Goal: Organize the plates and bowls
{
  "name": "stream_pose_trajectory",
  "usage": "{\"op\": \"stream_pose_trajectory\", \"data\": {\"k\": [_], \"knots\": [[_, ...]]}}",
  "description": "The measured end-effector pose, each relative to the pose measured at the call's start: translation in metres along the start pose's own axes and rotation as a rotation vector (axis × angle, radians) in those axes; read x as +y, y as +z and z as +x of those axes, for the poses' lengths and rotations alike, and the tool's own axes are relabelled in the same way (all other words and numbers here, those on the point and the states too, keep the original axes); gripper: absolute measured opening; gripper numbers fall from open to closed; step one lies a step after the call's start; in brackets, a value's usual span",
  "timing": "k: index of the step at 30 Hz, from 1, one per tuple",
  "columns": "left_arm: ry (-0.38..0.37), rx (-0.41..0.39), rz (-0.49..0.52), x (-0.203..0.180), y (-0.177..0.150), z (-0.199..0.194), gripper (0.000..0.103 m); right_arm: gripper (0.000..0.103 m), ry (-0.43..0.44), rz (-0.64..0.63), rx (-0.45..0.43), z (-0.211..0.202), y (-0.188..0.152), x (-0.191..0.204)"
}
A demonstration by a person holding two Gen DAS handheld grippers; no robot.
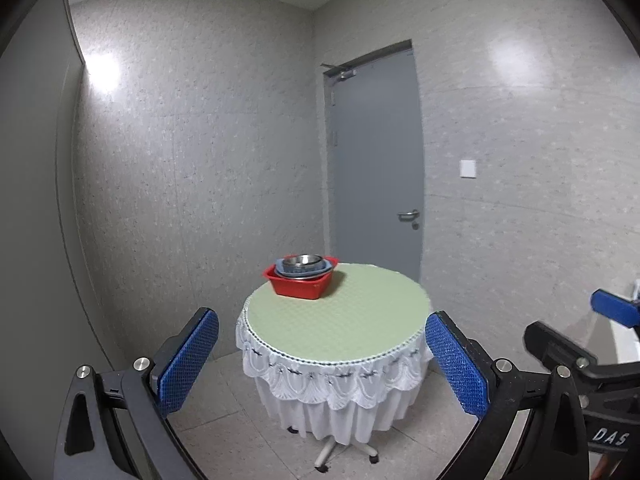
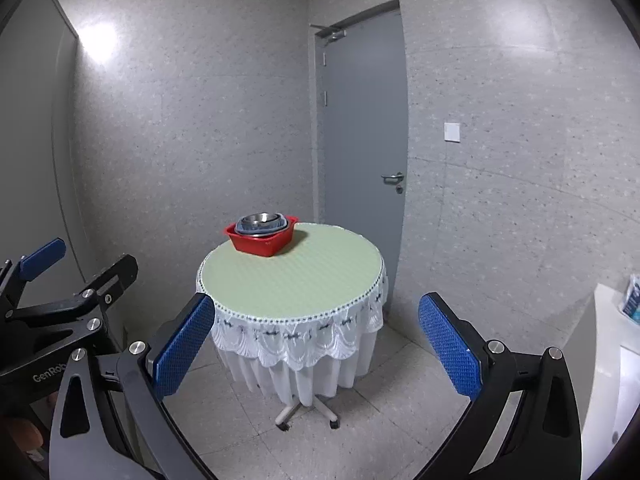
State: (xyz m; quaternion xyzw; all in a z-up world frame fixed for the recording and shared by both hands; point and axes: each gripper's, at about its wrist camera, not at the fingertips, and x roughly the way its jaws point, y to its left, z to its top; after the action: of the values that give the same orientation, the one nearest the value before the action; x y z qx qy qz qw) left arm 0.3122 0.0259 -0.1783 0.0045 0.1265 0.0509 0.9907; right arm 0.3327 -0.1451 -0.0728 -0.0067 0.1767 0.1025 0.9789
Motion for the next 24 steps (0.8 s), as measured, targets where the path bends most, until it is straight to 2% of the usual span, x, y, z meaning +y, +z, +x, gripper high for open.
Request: {"op": "stream_pose_trajectory", "data": {"k": [6, 12, 24], "knots": [[-0.026, -0.015, 0.013, 0.011, -0.017, -0.053, 0.102, 0.103, -0.031, 0.015, -0.017, -0.039, -0.017, 0.008], [-0.052, -0.026, 0.003, 0.018, -0.028, -0.090, 0.102, 0.103, -0.066, 0.019, -0.037, -0.064, -0.027, 0.013], [-0.075, -0.036, -0.009, 0.034, -0.026, -0.104, 0.102, 0.103, -0.094, 0.012, -0.058, -0.079, -0.029, 0.009]]}}
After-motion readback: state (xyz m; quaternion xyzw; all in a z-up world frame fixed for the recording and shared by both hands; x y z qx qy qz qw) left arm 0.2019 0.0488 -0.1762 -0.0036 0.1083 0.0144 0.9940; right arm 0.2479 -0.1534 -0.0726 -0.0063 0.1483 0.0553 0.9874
